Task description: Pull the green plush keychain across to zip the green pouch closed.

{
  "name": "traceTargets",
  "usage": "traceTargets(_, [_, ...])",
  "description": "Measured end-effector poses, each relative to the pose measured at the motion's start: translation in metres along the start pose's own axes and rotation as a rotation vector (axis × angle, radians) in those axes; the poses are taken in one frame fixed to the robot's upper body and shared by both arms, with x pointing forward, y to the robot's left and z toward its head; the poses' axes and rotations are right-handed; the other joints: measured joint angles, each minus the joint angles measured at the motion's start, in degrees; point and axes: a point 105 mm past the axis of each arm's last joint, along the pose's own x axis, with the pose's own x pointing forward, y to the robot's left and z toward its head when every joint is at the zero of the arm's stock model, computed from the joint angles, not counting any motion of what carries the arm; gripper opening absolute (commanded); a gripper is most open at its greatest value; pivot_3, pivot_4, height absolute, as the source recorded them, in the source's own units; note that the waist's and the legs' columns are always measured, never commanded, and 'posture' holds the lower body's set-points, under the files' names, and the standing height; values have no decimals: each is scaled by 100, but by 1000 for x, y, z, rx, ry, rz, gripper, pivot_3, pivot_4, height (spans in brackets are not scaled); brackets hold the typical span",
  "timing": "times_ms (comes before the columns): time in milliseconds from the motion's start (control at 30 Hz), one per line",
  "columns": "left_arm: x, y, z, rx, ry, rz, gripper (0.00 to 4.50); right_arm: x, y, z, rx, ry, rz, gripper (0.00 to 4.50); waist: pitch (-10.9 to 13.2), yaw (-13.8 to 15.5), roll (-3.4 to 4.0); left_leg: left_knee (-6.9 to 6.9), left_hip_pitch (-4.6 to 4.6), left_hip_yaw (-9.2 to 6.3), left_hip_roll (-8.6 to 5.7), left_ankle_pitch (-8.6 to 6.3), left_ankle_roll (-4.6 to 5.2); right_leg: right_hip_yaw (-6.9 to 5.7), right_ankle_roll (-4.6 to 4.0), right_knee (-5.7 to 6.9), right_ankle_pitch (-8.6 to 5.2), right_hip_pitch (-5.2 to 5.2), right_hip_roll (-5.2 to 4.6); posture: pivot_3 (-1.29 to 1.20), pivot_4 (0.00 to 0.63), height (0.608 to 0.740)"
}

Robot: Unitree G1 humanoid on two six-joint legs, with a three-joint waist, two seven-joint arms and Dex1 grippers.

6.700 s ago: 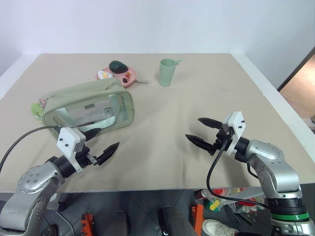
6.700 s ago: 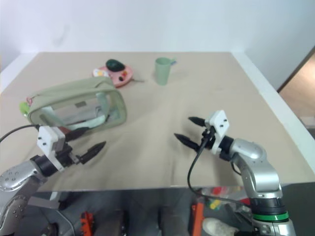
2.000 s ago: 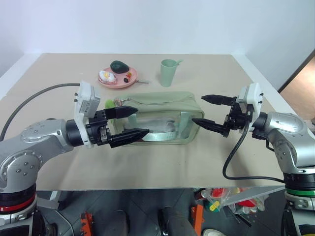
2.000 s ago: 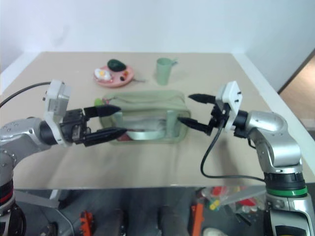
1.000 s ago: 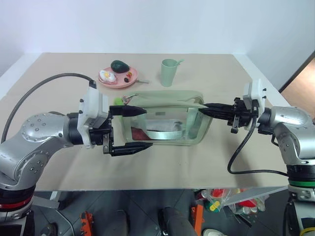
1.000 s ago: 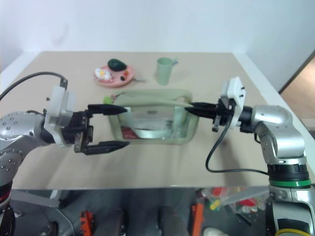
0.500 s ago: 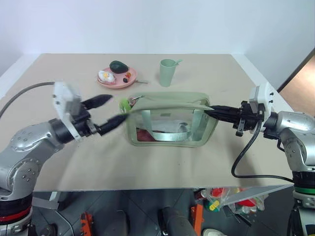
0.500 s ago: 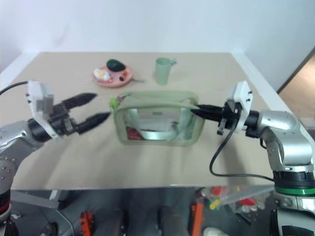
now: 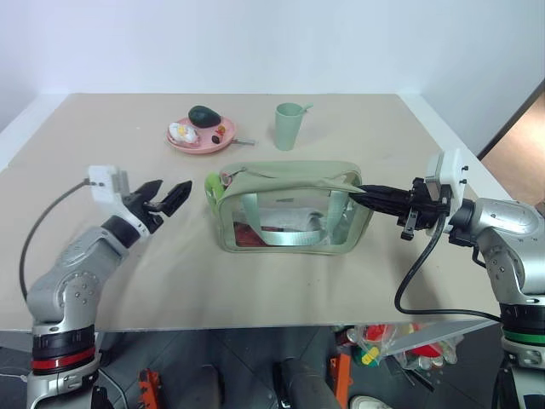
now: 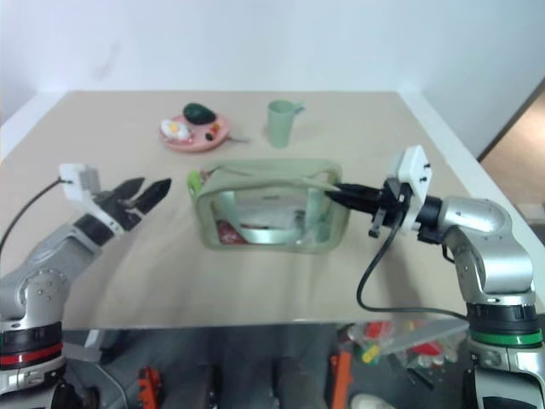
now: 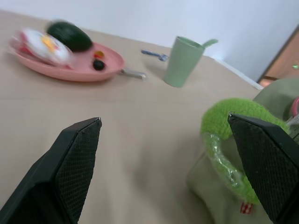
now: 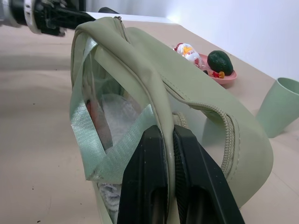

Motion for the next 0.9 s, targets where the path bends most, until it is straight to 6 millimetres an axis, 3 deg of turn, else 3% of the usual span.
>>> traceTargets(133, [7, -9, -19, -35, 71, -89, 4500, 0, 0, 0, 0, 1, 0, 54, 0, -1, 0, -7, 0, -3, 0, 0, 0, -2, 2, 0, 1, -2, 1, 0, 150, 740])
traceTargets(333, [19, -9, -26, -31, 99, -135, 4500, -1, 1, 0, -1, 3, 1, 54, 0, -1, 0, -6, -1, -3, 0, 0, 0, -1, 0, 0, 0, -3, 2, 0, 150, 740])
traceTargets(433, [26, -5, -23, -34, 87, -148, 3759, -1, 1, 0, -4, 5, 1, 0, 0, 1, 0, -6, -1, -3, -1, 0, 0, -1, 1, 0, 0, -2, 2, 0, 150, 740])
traceTargets(733, [36, -19, -21, -71, 48, -241, 509, -2, 3, 0, -16, 14, 5, 0, 0, 0, 0, -10, -3, -6, 0, 0, 0, -3, 5, -1, 0, -3, 1, 0, 150, 740])
traceTargets(800, [38, -21, -17, -76, 45, -255, 27, -3, 3, 0, -17, 15, 5, 0, 0, 0, 0, -9, -2, -5, -1, 0, 0, -2, 5, -1, 0, -3, 1, 0, 150, 740])
traceTargets(900, [38, -25, -14, -74, 47, -273, 27, -3, 3, 0, -19, 14, 4, 0, 0, -1, 0, -9, -2, -4, -1, 0, 0, -1, 5, -1, 0, -3, 1, 0, 150, 740])
